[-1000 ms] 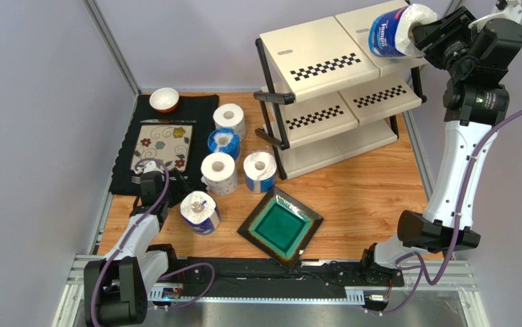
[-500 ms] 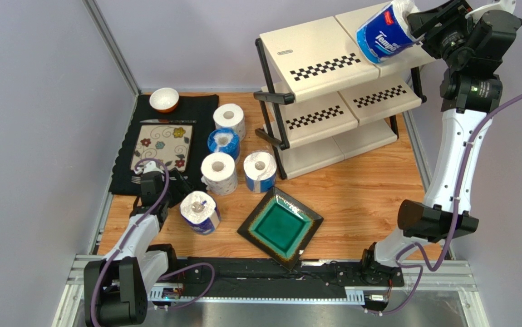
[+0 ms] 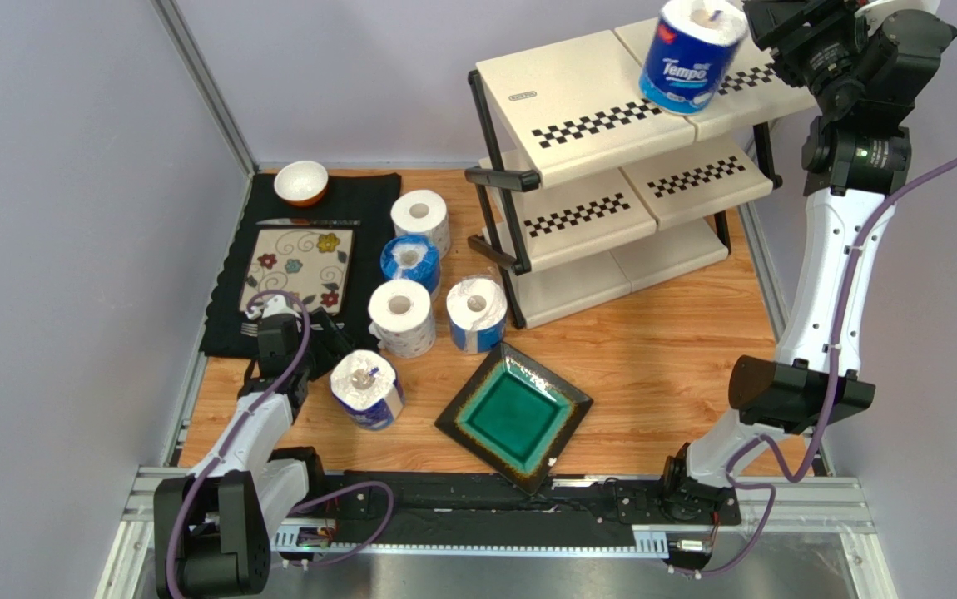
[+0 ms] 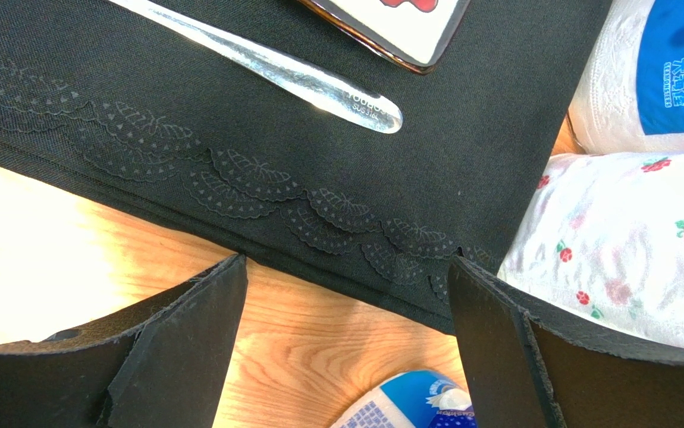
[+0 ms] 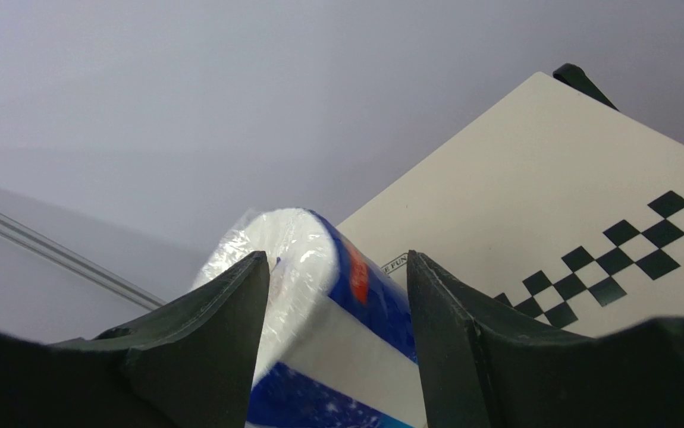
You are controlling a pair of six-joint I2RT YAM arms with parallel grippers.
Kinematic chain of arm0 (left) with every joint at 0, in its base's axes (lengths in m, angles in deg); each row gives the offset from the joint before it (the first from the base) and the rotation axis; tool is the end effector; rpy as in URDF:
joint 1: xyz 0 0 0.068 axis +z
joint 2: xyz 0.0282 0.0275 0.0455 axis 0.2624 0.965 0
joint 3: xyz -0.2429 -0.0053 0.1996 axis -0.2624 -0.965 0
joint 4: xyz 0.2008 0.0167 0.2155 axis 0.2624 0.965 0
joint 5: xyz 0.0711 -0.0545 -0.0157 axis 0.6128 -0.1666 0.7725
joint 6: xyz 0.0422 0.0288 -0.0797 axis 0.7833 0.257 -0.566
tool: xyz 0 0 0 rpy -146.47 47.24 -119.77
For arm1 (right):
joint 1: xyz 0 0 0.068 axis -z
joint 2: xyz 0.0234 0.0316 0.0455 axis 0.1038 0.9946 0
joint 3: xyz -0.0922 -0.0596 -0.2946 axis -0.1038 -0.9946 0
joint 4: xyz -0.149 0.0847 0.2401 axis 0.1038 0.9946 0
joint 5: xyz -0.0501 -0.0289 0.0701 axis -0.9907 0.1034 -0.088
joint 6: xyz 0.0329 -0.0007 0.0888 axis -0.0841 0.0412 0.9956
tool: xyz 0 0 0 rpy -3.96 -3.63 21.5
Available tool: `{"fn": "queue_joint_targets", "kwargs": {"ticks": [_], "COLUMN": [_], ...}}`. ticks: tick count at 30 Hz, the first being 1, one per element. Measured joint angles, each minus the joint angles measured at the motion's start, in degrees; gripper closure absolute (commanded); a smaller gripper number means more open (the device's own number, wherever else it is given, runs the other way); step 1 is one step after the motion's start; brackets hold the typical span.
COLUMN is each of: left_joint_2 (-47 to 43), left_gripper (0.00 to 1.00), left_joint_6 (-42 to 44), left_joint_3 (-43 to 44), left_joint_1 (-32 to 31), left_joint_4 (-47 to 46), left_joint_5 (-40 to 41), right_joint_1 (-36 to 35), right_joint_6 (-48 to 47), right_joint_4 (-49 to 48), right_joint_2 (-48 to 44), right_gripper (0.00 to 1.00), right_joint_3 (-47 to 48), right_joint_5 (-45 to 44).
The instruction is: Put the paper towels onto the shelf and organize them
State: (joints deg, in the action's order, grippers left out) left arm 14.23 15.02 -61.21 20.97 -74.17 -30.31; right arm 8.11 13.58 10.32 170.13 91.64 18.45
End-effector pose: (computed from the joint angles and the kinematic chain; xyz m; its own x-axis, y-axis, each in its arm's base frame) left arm 0.2197 0.0172 0.1312 -0.5170 -0.5910 -0.6192 -0.3958 0.8065 -0.4393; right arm 0.4059 -0.0713 0.6369 0.0097 0.6318 -0.7750 -0.1494 0.7673 0.6237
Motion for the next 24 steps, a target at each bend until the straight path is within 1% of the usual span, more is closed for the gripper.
{"fn": "queue_joint_targets", "kwargs": {"ticks": [8, 10, 12, 15, 16, 20, 23, 24], "left_joint_2": [0.0, 0.0, 0.0, 0.0, 0.0, 0.0, 0.0, 0.0], "left_gripper": [0.08, 0.08, 0.08, 0.08, 0.08, 0.08, 0.09, 0.09], "left_joint_6": [0.0, 0.0, 0.0, 0.0, 0.0, 0.0, 0.0, 0.0], "left_joint_3": [0.0, 0.0, 0.0, -0.1, -0.1, -0.1, -0.1, -0.1], "left_joint_1": [0.0, 0.0, 0.0, 0.0, 0.0, 0.0, 0.0, 0.0], "left_joint_4": [0.0, 0.0, 0.0, -0.2, -0.2, -0.2, -0.3, -0.3], "left_joint_5": [0.5, 0.5, 0.5, 0.5, 0.5, 0.6, 0.5, 0.5], "right_joint_1": [0.0, 0.0, 0.0, 0.0, 0.0, -1.0, -4.7, -7.3], "right_joint_6": [2.1, 2.4, 2.6, 2.6, 2.5, 1.0, -1.9, -3.5], "right_joint_4": [-5.0, -6.8, -9.1, -11.6, -12.2, -13.8, -13.6, -13.3], "right_joint_2": [-0.1, -1.0, -3.0, -7.8, -10.4, -20.0, -27.5, -30.1], "right_gripper": [0.38, 0.38, 0.38, 0.37, 0.36, 0.35, 0.35, 0.35], "right_joint_3": [-0.2, -2.1, -6.0, -13.6, -17.0, -25.3, -28.2, -28.9], "right_joint_5": [-0.1, 0.0, 0.2, 0.9, 1.3, 2.4, 3.1, 3.3]}}
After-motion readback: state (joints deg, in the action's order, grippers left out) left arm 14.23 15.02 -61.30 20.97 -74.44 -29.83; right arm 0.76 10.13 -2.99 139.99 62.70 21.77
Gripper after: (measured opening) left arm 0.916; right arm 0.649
